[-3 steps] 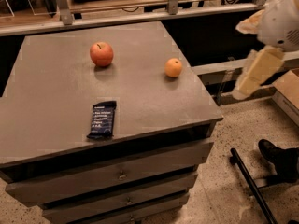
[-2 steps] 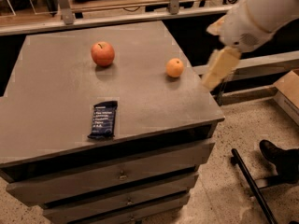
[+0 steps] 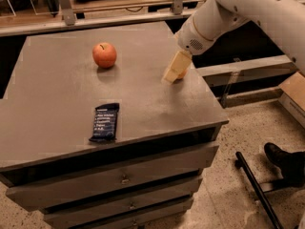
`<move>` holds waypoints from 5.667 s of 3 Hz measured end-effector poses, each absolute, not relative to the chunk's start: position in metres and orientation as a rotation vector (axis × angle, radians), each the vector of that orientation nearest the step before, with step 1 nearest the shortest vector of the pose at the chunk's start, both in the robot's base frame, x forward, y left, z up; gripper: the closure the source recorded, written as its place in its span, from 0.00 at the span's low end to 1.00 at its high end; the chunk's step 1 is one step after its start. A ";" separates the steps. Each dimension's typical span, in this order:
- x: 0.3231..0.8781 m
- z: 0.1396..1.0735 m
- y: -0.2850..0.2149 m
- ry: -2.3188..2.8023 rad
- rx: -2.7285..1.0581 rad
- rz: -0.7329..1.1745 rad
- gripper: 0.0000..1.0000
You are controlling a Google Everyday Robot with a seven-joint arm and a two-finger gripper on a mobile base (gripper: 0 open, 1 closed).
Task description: Move orange near rxbar blueberry
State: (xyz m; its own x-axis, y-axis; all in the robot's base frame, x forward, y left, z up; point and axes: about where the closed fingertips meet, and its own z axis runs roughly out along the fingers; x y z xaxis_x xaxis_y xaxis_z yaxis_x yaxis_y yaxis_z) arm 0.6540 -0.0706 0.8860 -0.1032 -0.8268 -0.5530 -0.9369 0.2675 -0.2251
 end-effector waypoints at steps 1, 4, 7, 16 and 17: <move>0.651 0.889 -0.073 1.956 -1.588 0.237 0.00; 0.688 0.838 -0.088 1.865 -1.288 0.574 0.00; 0.690 0.830 -0.081 1.857 -1.288 0.602 0.62; 0.622 0.835 0.047 1.585 -1.744 0.846 1.00; 0.590 0.864 0.040 1.426 -1.701 0.942 1.00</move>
Offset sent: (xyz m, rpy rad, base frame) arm 0.0079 -0.0254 -0.0296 0.3483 0.0365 -0.0961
